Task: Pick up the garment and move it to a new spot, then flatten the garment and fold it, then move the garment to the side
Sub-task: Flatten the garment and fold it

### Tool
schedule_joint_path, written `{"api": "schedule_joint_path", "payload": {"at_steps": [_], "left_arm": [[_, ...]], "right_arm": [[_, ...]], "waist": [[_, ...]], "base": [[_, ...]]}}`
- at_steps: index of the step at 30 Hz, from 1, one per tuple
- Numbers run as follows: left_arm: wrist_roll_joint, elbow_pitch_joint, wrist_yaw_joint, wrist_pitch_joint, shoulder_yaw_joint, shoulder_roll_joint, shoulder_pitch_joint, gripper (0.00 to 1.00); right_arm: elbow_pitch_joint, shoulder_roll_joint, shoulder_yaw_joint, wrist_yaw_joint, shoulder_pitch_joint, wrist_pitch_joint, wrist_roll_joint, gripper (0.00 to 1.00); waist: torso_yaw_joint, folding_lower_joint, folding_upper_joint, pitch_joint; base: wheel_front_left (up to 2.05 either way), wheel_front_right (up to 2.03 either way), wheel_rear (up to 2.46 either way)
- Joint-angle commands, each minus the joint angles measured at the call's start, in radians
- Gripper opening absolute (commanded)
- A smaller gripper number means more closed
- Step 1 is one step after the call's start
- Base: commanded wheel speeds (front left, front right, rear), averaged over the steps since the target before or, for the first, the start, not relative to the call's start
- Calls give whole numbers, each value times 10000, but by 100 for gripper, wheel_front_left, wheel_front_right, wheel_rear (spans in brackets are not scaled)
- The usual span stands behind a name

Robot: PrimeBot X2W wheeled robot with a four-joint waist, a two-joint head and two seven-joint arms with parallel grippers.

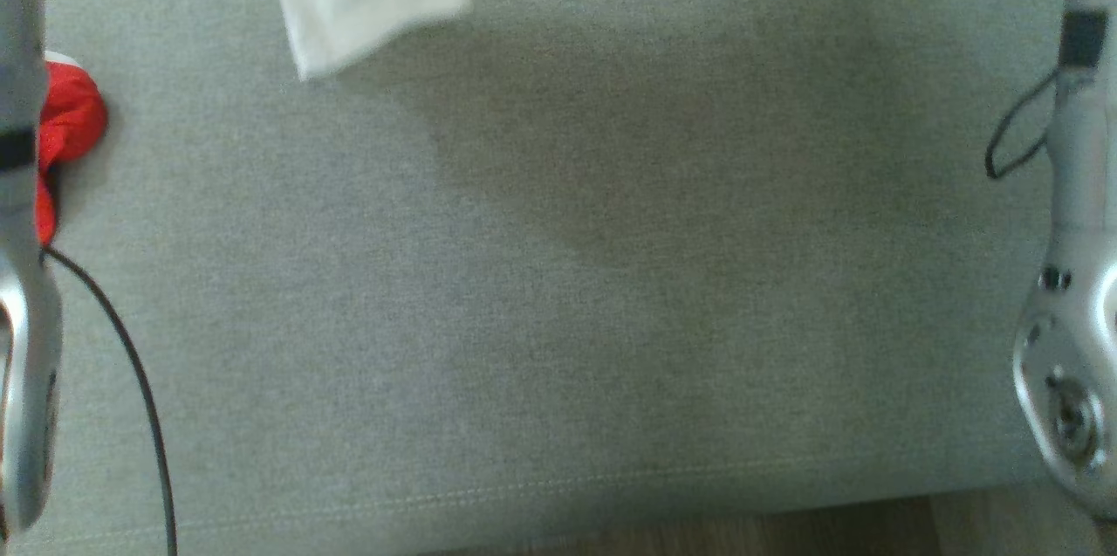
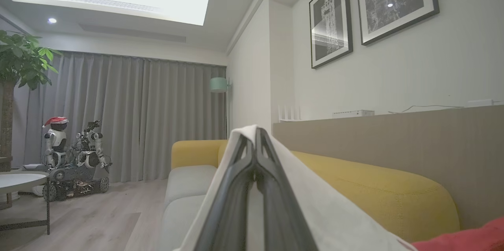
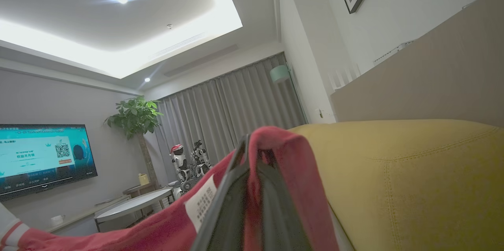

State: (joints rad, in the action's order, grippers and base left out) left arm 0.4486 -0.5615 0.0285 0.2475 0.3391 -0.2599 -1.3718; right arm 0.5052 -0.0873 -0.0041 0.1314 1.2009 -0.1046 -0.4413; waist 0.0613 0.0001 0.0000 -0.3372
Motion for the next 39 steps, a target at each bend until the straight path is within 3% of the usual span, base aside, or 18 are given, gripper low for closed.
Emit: {"api": "schedule_joint_path", "payload": {"at_steps": [1, 5, 10, 15, 21, 28, 39], "left_arm": [[-57, 145, 61, 28, -280, -316, -545, 0], [-21, -1631, 252, 117, -278, 237, -966, 0], [152, -3978, 573, 139, -195, 967, -407, 0], [351, -5040, 752, 141, -370, 1227, 306, 0], [630, -5831, 882, 142, -666, 1215, 1132, 0], [416, -5089, 899, 142, -1031, 915, 2913, 0], [-300, -1423, 781, 143, -2037, 880, 8050, 0]], "right_arm": [[-146, 238, 158, -7, 398, -146, -50, 0], [1931, 297, 1030, -7, 1270, -1017, -154, 0], [4566, 338, 2464, -7, 1494, -1307, -436, 0], [5712, 357, 3288, -7, 1212, -1375, -1007, 0], [6260, 322, 4268, -7, 536, -1370, -1572, 0], [6426, 29, 5336, -7, -959, -1509, -1766, 0], [5708, -698, 5506, -7, -4017, -1568, -2402, 0]], "waist": [[12, -1, 0, -103], [-48, -1, 0, -440], [-147, -1, 0, -1042], [-168, -1, 0, -1435], [-144, -1, 0, -1554], [-193, -1, 0, -1083], [-409, -1, 0, 834]], "base": [[0, 0, 0], [0, 0, 0], [0, 0, 0], [0, 0, 0], [0, 0, 0], [0, 0, 0], [0, 0, 0]]}}
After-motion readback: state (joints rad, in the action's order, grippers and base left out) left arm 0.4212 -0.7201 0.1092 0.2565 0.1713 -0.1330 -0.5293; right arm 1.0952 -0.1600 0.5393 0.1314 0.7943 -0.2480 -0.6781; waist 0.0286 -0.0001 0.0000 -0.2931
